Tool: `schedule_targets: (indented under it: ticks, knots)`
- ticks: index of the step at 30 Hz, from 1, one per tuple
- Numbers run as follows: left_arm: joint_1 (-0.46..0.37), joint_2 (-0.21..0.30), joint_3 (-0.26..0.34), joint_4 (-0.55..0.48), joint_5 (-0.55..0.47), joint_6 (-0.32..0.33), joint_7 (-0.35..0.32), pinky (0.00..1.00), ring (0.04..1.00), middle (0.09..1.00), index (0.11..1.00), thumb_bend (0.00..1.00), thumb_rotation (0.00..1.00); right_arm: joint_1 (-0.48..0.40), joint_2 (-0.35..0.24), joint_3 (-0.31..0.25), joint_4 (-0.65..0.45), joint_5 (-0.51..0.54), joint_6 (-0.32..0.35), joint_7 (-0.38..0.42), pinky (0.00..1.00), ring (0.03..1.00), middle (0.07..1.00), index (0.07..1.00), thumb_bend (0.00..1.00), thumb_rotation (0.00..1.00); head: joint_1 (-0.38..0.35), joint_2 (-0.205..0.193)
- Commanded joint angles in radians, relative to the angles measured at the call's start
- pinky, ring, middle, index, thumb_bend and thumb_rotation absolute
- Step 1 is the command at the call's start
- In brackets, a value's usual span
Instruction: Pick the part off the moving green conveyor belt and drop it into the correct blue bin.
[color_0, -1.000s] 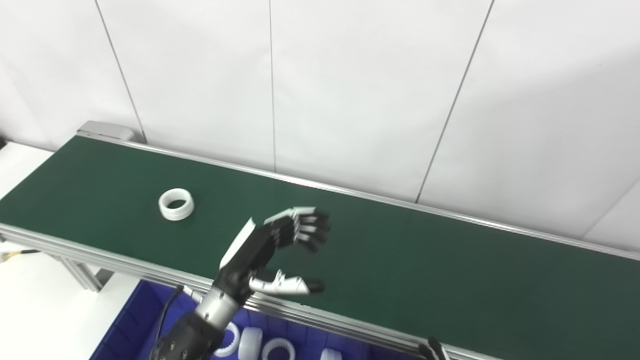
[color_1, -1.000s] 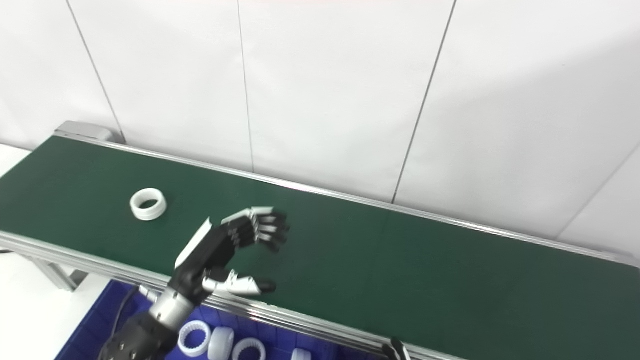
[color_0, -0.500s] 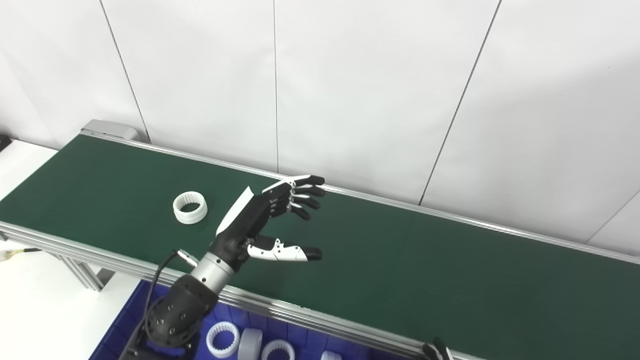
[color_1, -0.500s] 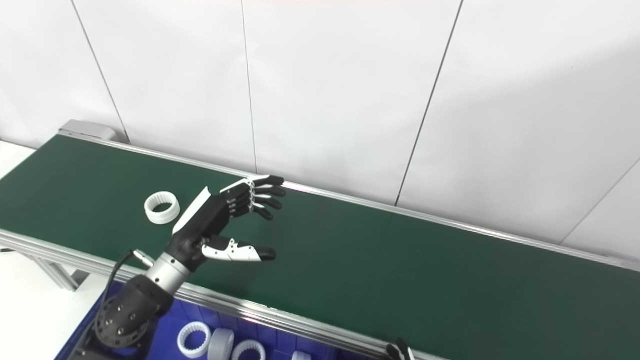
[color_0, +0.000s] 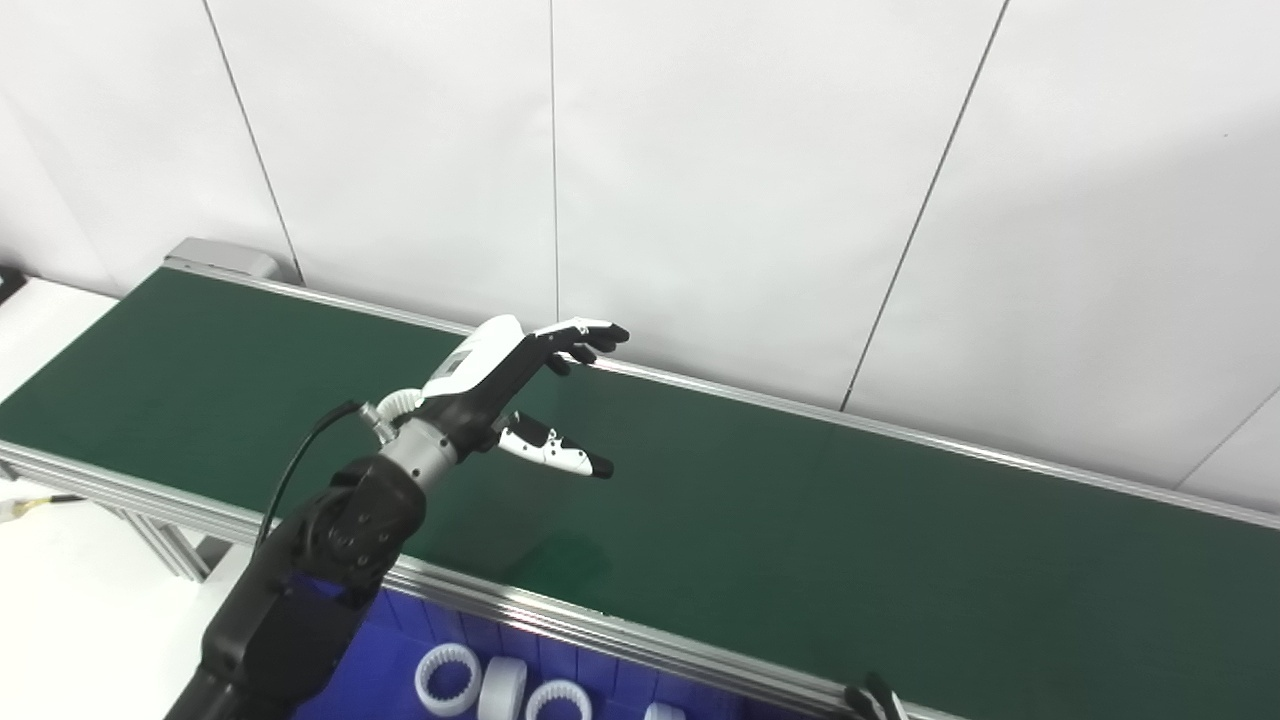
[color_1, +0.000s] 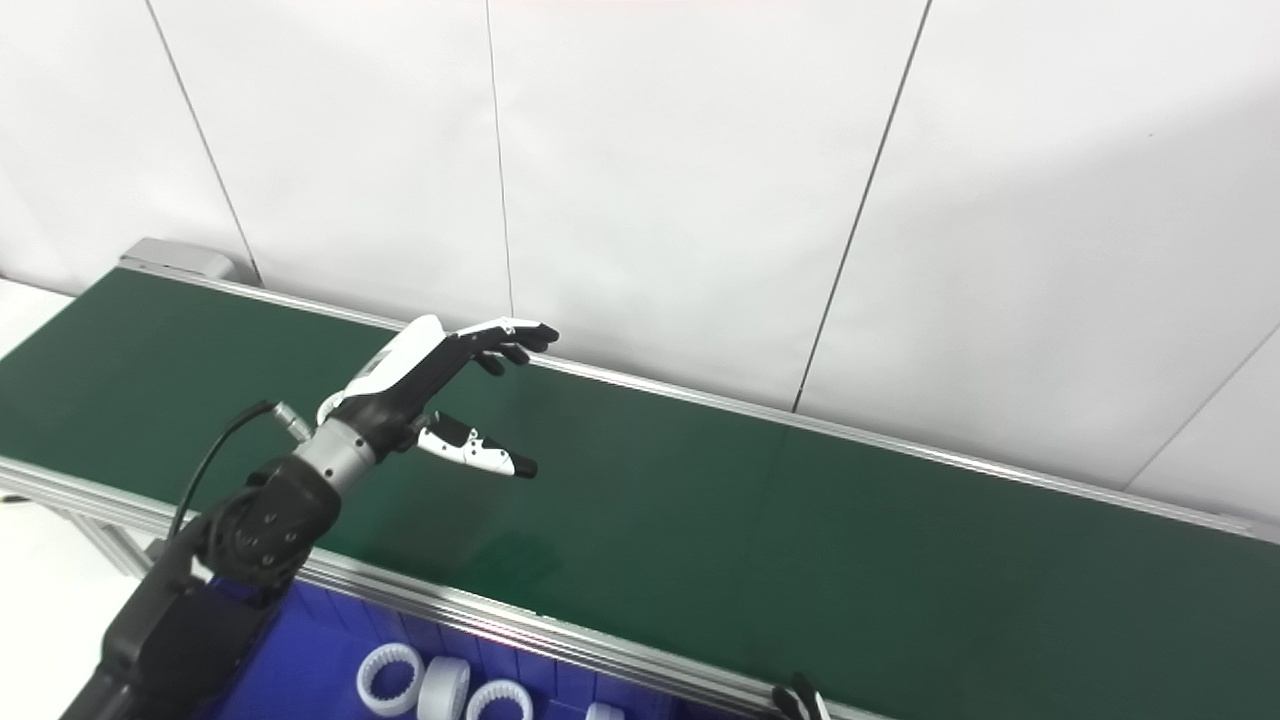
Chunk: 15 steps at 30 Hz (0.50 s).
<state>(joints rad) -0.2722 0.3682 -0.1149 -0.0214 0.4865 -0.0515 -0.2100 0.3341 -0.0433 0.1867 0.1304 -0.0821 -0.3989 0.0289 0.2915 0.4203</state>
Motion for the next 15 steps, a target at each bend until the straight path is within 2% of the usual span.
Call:
schedule_targets:
  ticks: [1,7,15]
  knots:
    - [-0.051,0.027,-0.017,0.001,0.039,0.007,-0.004,0.73,0.820,0.822,0.808,0.82,0.16,-0.003,0.010,0.000,-0.022,-0.004,-0.053,0.001,0.79,0.861,0.906,0.961,0.26,0.77,-0.001,0.002]
    - [-0.089,0.044,-0.069,0.039,0.127,0.049,-0.026,0.72,0.812,0.830,0.805,0.84,0.09,0.001,0.015,0.002,-0.027,-0.007,-0.051,0.000,0.79,0.862,0.908,0.957,0.25,0.75,-0.002,0.004]
    - [-0.144,0.061,-0.130,0.116,0.197,0.070,-0.059,0.70,0.789,0.833,0.803,0.88,0.03,0.006,0.020,0.003,-0.030,-0.007,-0.053,-0.001,0.78,0.860,0.909,0.958,0.26,0.77,-0.004,0.008]
